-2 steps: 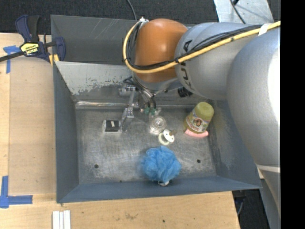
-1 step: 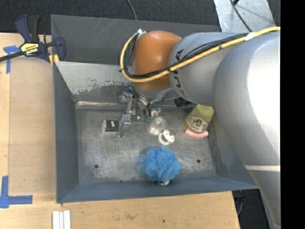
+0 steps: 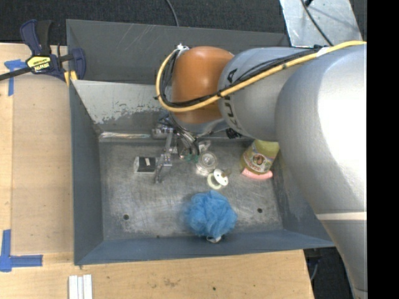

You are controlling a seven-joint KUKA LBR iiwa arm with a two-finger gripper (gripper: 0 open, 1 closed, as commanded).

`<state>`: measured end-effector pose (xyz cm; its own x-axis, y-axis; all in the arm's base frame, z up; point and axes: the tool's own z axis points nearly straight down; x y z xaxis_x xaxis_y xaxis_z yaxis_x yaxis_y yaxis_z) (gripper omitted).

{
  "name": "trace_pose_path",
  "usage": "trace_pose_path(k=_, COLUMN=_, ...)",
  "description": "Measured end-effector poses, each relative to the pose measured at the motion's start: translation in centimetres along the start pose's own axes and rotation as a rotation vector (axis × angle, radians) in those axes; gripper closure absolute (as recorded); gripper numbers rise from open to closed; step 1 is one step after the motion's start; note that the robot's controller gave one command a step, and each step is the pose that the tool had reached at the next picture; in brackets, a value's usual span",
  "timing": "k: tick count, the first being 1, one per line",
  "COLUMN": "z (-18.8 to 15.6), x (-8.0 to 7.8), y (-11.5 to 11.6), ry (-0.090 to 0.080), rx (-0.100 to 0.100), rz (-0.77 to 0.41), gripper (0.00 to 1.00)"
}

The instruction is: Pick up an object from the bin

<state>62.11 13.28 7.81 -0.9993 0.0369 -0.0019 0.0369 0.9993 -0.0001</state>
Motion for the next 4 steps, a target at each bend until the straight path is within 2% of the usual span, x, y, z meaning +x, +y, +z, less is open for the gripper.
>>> trace_pose_path(k=1, z=0.8, x=-0.4, y=0.1, ry=0.001, rx=-0.003, rz=0.0, gripper=0.0)
trace_pose_path(k=2, z=0.3, x=-1.1, y=1.7, ry=-0.01, rx=-0.004, rz=0.173, gripper=1.0)
trace_pose_path(k=3, z=0.3, x=-1.1, y=1.7, ry=-0.01, rx=-0.004, rz=0.174, gripper=1.0)
trace_pose_path(k=4, z=-2.6, x=-0.2, y=1.2, ry=0.0, rx=0.0, rz=0.196, gripper=1.0)
